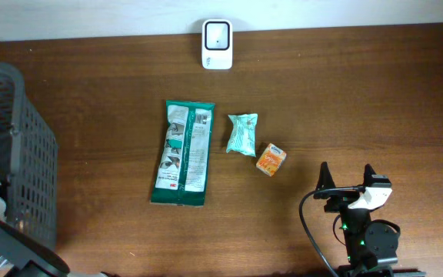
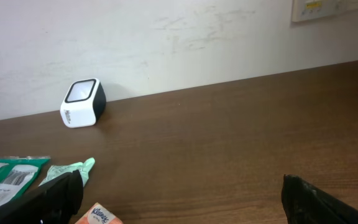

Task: Scan the item barcode
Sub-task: 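Lift white tube from basket with left gripper, lay it beside wipes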

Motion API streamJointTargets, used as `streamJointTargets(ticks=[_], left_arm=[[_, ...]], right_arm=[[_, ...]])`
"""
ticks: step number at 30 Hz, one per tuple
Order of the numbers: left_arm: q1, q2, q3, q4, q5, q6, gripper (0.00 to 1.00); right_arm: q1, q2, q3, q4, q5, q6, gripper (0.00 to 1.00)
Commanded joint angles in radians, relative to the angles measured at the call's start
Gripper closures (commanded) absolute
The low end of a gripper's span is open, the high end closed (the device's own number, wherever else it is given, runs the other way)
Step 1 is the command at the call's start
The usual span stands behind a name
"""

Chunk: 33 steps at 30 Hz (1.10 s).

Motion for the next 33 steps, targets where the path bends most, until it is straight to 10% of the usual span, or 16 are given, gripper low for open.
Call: streamJointTargets(ticks=[1,5,9,21,27,33], left_arm=[[-0.024,0.046,-0.010,0.011,0.035,0.006,0.43],[-0.023,0.111,-0.010,0.048,0.035,0.006,0.52],[-0.023,0.107,0.027,0.055,0.035,0.005,0.86],[-0.167,-0.368,0.231,0.078,0.035,0.005,0.90],[-0.597,-0.596,0.232,0.114,0.153,0.005,0.87],[-1.122,-0.329,0.231,-0.020,0.171,-0.157,0.85]], right_arm=[[0.005,-0.006,-0.007,-0.004,0.005,0.001,0.02],[0.005,-0.006,-0.007,-0.004,0.005,0.001,0.02],[0.005,-0.006,-0.007,-0.004,0.005,0.001,0.02],[0.005,-0.006,-0.007,-0.004,0.005,0.001,0.02],[0.005,-0.006,-0.007,-0.004,0.005,0.001,0.01],[0.005,-0.006,-0.007,-0.004,0.005,0.001,0.01]])
